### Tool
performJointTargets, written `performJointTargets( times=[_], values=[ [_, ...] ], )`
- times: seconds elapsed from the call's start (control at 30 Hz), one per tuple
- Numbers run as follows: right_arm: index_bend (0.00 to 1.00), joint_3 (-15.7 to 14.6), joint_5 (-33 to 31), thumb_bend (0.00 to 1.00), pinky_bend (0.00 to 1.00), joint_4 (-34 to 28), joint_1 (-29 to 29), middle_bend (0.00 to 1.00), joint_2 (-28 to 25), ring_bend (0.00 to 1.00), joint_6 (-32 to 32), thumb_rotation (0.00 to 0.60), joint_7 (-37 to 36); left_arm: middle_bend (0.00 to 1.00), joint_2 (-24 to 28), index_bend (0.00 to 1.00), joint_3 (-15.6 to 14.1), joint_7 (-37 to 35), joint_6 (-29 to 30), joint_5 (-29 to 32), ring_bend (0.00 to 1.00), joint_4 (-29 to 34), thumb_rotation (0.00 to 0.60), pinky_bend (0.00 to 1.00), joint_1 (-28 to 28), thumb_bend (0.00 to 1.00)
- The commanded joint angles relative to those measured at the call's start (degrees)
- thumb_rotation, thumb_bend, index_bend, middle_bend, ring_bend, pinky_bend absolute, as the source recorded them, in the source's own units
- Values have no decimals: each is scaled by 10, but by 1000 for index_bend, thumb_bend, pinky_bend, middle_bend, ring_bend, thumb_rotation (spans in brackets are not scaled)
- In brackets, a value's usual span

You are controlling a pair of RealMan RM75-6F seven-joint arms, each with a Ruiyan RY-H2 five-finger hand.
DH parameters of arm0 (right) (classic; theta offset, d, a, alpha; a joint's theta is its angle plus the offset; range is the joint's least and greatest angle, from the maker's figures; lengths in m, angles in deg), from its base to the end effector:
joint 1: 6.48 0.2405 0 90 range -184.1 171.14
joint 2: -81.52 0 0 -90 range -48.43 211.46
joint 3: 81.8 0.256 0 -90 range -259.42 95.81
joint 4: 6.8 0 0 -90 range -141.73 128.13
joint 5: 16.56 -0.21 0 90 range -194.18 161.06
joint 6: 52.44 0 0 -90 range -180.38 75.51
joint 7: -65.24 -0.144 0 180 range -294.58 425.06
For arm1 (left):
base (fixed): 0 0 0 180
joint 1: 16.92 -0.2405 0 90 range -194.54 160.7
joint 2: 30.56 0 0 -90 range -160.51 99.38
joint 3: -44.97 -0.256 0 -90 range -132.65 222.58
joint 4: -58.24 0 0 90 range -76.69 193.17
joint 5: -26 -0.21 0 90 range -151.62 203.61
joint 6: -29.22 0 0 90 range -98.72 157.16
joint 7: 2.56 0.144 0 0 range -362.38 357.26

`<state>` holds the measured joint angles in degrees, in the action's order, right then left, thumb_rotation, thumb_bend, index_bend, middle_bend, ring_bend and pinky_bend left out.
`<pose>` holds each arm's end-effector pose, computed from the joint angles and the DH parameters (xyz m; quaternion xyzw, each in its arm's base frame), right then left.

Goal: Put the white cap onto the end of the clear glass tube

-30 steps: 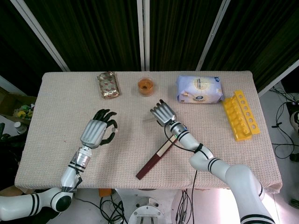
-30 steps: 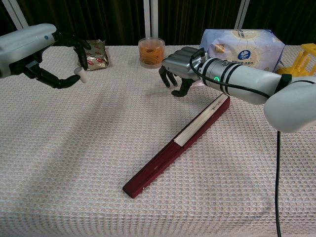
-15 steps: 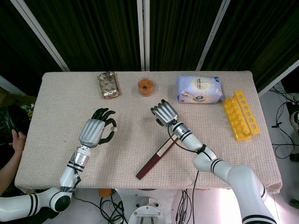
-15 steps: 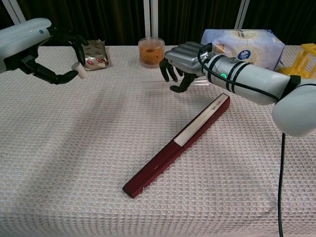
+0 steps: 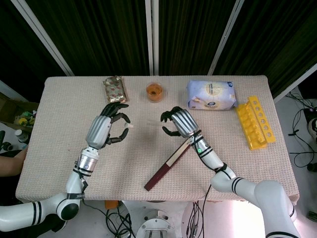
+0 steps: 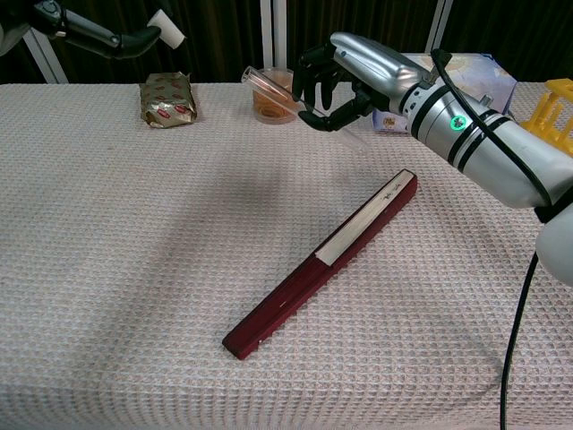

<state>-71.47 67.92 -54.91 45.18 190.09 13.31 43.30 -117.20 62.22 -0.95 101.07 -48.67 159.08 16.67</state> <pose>-0.1012 -0.3907 -0.0580 0.6799 -0.3605 0.5641 0.2993 -0.1007 0.3097 0.0487 -0.5676 -0.4528 -0.6020 0.3322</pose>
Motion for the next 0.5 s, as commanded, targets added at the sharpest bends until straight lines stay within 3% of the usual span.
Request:
performJointTargets(
  times=[0.03, 0.5],
  values=[
    [780, 9, 5, 588, 386, -21, -9, 692, 5, 507, 20, 600, -27, 178, -14, 598, 10, -4, 4, 2, 85, -7, 600, 102, 9, 456],
    [786, 21, 16, 609, 400, -26, -8, 692, 20, 508, 42, 600, -65, 178, -24, 598, 15, 15, 4, 17, 85, -8, 600, 102, 21, 455]
  ],
)
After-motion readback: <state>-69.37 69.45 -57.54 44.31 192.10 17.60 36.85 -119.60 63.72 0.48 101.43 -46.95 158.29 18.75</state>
